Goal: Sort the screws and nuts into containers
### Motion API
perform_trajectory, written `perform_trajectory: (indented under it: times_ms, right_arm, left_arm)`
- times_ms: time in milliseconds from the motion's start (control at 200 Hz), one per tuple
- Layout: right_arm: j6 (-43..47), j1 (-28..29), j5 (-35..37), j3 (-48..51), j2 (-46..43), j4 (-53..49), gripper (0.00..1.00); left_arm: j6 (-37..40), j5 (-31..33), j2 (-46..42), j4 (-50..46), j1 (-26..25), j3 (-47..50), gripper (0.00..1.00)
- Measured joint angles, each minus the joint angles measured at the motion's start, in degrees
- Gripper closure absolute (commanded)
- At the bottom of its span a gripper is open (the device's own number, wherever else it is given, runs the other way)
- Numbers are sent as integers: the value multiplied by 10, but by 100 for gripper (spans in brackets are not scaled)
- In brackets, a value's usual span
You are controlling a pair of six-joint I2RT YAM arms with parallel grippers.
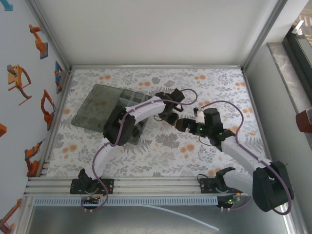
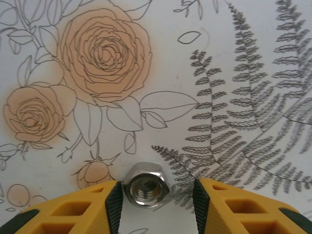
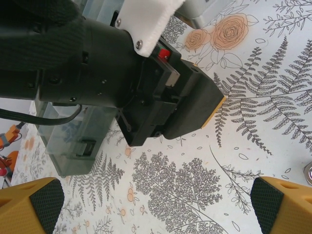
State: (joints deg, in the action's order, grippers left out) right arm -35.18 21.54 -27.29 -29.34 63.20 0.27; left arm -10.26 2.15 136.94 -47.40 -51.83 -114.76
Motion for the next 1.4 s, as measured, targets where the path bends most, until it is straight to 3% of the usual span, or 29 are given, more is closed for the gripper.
perform_trajectory:
  times_ms: [125,345,641,1001,1157,1402]
  right_arm:
    - [0,0,-2,0,1,0,0]
    - [0,0,-3,0,7,3,0]
    - [1,0,-4,-2,20,5,0]
    - [10,17,-32,-63,66,23,0]
    - [7,26,-43,-76,90,53,0]
    - [7,31,-44,-76,91,56,0]
  left_arm:
    - [0,9,8,-5,0,-18,63]
    - [1,19,17,-12,0,-31,83]
    - [2,23,-12,7,14,0,86]
    - [-16,33,-201,95,175,130,86]
    - [-20,39,-190,102,219,132,85]
    - [-21,42,-138,102,231,115,83]
